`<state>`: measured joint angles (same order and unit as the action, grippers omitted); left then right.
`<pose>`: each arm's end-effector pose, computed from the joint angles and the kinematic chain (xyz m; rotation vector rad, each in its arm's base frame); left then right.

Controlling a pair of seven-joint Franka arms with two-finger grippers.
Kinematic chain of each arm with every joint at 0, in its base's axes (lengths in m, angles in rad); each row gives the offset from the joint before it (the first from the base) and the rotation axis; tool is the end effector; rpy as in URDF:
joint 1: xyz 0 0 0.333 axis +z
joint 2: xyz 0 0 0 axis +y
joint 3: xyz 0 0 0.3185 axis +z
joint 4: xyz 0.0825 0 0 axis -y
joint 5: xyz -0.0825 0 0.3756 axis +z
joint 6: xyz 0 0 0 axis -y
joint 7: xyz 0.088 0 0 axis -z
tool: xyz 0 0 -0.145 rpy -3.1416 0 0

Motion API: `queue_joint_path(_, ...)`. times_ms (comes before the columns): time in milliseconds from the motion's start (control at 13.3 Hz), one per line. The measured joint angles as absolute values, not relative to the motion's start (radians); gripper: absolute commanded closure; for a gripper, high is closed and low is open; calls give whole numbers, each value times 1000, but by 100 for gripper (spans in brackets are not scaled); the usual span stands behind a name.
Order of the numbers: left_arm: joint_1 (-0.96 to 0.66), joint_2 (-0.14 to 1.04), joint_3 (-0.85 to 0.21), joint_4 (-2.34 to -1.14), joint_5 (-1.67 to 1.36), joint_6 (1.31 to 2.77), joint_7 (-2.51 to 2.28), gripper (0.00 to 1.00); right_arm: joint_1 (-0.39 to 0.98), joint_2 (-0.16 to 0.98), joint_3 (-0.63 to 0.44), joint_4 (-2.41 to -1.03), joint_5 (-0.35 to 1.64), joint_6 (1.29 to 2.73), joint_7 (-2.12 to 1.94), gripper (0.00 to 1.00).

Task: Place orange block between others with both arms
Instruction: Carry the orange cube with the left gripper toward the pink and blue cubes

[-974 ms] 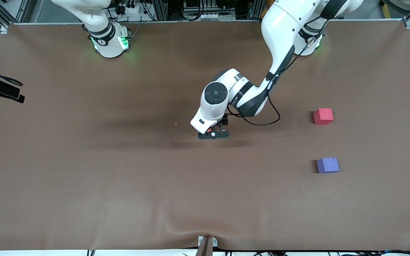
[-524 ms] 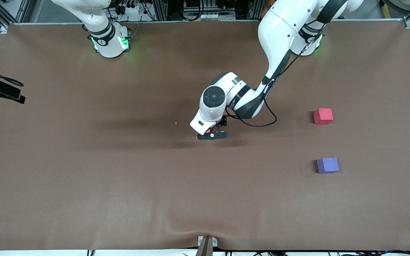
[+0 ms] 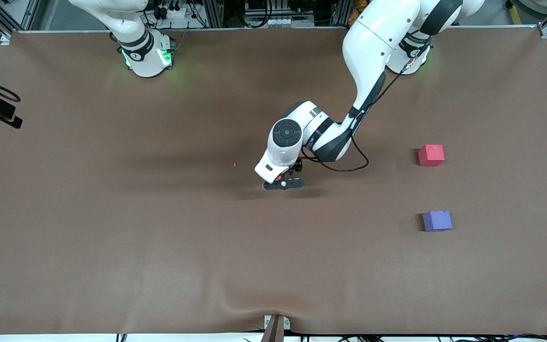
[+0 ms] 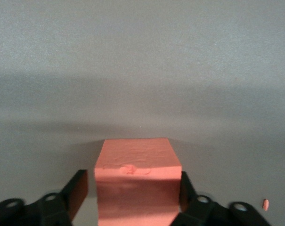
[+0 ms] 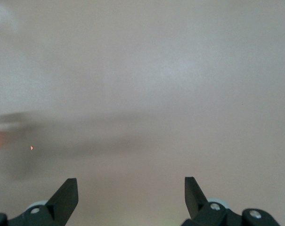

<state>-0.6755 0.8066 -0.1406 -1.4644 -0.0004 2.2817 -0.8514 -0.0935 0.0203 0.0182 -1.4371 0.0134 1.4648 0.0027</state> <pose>0.5025 -0.5128 0.1752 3.0564 0.1213 -0.0965 0.5405 -0.0388 0.6299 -3.1259 0.1197 -0.0123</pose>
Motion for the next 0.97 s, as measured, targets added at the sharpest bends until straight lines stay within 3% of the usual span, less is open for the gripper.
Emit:
queue_joint_path(225,-667,787,-135,-1446,0,2254,-868,100,-112,7,18,-1452,14,1492,5,0)
queue_joint_path(524,-560,628,-123,-1448,39,2035,-833,100,-146,6,16,-1452,13,1480,24,0)
queue_joint_path(974,-300,460,-124,-1584,95,1981,-543,100,-151,1,35,-1443,14,1445,160,0)
